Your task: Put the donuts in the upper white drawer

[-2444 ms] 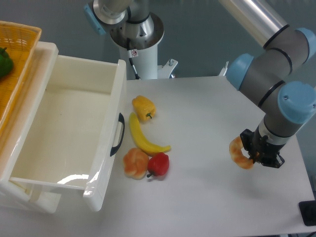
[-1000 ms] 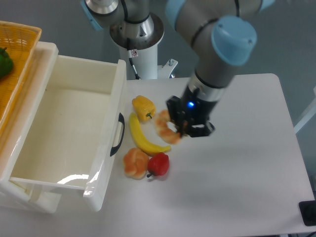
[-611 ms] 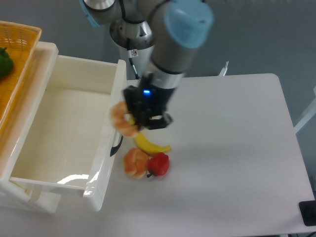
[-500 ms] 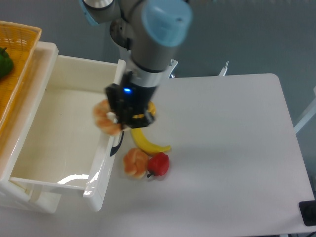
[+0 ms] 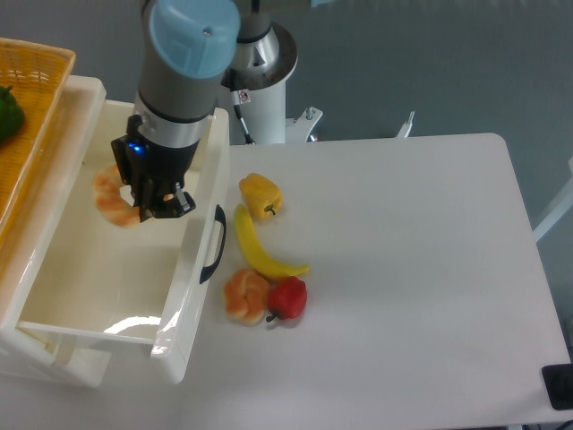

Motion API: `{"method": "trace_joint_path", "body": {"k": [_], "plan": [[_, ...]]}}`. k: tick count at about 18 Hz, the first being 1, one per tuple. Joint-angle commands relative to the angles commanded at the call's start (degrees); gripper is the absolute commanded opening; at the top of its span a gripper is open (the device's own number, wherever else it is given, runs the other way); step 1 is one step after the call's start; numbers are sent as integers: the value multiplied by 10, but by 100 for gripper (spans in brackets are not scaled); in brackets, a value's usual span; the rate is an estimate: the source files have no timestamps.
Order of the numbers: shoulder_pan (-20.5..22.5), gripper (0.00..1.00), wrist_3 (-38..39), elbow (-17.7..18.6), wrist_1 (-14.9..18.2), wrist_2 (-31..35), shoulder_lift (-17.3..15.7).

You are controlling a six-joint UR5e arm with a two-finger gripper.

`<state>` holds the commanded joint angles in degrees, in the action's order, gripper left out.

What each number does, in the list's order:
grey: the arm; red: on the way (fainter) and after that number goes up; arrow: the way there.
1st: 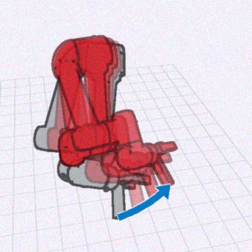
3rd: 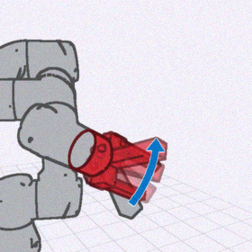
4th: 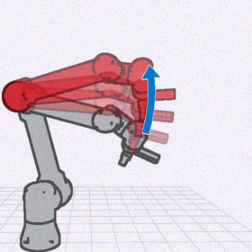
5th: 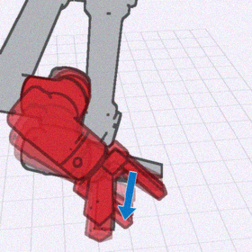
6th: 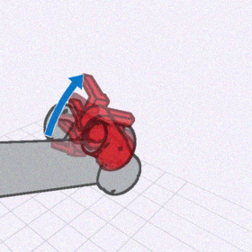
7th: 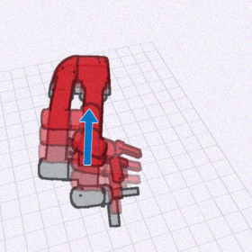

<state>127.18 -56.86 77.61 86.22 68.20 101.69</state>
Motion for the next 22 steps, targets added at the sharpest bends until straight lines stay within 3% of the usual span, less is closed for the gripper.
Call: {"method": "trace_joint_path", "body": {"k": [13, 22], "plan": [[4, 100, 25, 9, -2, -2, 4], [144, 100, 23, 4, -45, -4, 18]]}}
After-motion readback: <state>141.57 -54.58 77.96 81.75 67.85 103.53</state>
